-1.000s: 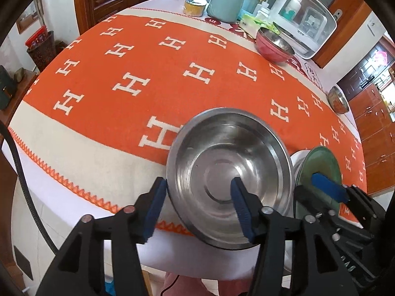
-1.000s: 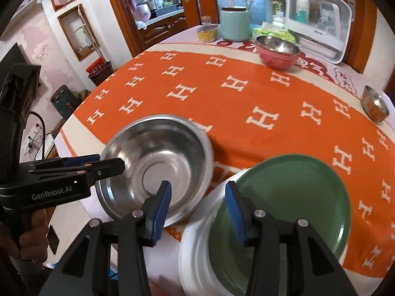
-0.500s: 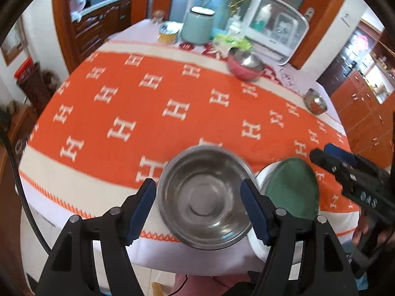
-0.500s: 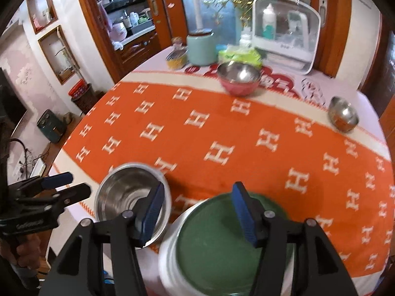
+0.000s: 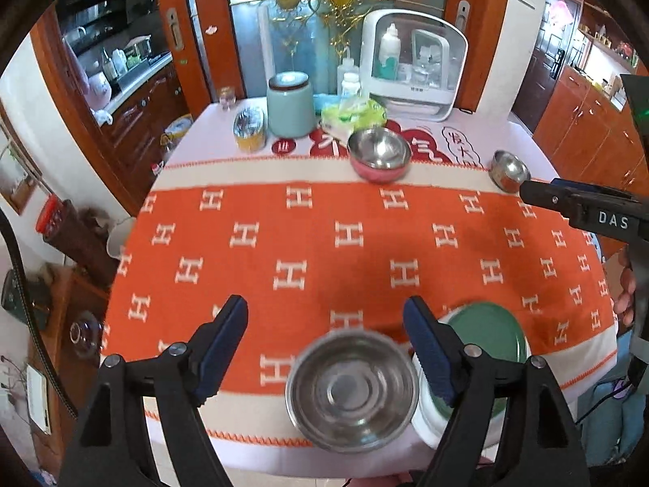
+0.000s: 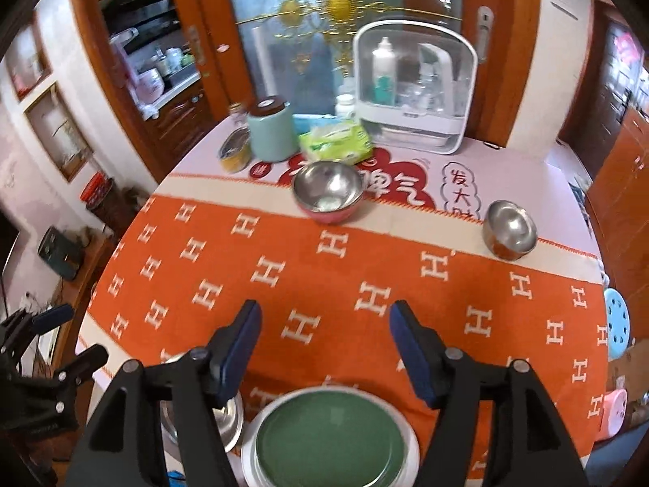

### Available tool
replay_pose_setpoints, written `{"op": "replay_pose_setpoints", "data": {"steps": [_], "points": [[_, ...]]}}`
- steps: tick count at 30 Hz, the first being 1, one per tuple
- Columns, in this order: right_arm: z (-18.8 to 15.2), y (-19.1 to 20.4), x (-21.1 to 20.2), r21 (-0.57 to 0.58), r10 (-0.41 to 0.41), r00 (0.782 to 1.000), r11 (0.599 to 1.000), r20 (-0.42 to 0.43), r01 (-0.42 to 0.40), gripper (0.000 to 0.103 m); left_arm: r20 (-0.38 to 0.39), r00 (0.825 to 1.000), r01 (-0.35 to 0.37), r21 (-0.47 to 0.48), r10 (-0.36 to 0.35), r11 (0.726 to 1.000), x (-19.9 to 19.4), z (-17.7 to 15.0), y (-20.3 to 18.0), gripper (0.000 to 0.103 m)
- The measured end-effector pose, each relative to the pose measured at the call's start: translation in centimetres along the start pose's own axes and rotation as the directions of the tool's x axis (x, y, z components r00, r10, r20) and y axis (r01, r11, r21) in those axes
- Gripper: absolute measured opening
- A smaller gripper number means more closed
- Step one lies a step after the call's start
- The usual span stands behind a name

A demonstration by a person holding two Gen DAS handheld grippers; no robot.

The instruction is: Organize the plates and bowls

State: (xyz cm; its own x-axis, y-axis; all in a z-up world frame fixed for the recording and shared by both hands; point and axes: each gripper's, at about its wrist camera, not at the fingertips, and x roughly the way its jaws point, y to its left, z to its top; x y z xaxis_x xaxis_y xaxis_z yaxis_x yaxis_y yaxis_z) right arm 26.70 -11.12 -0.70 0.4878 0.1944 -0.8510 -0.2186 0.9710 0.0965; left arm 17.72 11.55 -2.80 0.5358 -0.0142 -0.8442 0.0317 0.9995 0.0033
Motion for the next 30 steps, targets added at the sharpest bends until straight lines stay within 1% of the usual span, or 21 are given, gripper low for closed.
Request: {"op": "replay_pose_setpoints", "data": {"steps": [8, 11, 14, 17, 21, 24, 25, 28, 30], "points": [[6.3, -2.8, 2.2, 0.075, 0.007, 0.999, 0.997, -0.039, -0.004, 0.066, 0.003, 0.999, -0.043, -0.017, 0.043, 0.999, 1.5, 6.8, -0.6, 0.078], [8.4, -4.0, 3.1, 0.119, 0.025, 0.999, 0.993, -0.033, -0.021, 0.066, 0.010, 0.998, -0.064, -0.018, 0.064, 0.998, 2.4, 9.9, -1.3, 0.078], [10.4, -5.2, 4.4, 0.160, 0.029, 0.999, 0.987, -0.031, -0.024, 0.066, 0.012, 0.998, -0.068, -0.025, 0.069, 0.997, 3.7, 12.6, -1.9, 0.078], [11.8, -6.2, 6.1, 0.181, 0.037, 0.999, 0.983, -0.028, -0.032, 0.066, 0.007, 0.997, -0.073, -0.046, 0.073, 0.996, 5.4, 14.7, -2.3, 0.078], [12.9, -7.4, 9.4, 0.196, 0.079, 0.996, 0.978, -0.039, -0.070, 0.066, -0.017, 0.998, -0.065, -0.093, 0.063, 0.994, 8.4, 17.1, -2.7, 0.078], [13.1, -7.8, 12.0, 0.198, 0.126, 0.990, 0.974, -0.064, -0.111, 0.066, -0.016, 1.000, -0.022, -0.152, 0.020, 0.988, 11.0, 18.3, -2.7, 0.078], [13.0, -8.0, 13.0, 0.207, 0.155, 0.985, 0.969, -0.074, -0.137, 0.066, -0.017, 1.000, -0.005, -0.175, 0.002, 0.985, 11.7, 18.4, -2.6, 0.078], [13.0, -8.6, 15.8, 0.230, 0.198, 0.974, 0.958, -0.111, -0.168, 0.066, -0.022, 0.998, 0.057, -0.258, -0.065, 0.964, 14.5, 18.7, -2.1, 0.078], [13.0, -8.8, 17.4, 0.236, 0.209, 0.969, 0.956, -0.130, -0.174, 0.066, -0.035, 0.994, 0.087, -0.321, -0.104, 0.943, 16.5, 18.8, -1.8, 0.078]]}}
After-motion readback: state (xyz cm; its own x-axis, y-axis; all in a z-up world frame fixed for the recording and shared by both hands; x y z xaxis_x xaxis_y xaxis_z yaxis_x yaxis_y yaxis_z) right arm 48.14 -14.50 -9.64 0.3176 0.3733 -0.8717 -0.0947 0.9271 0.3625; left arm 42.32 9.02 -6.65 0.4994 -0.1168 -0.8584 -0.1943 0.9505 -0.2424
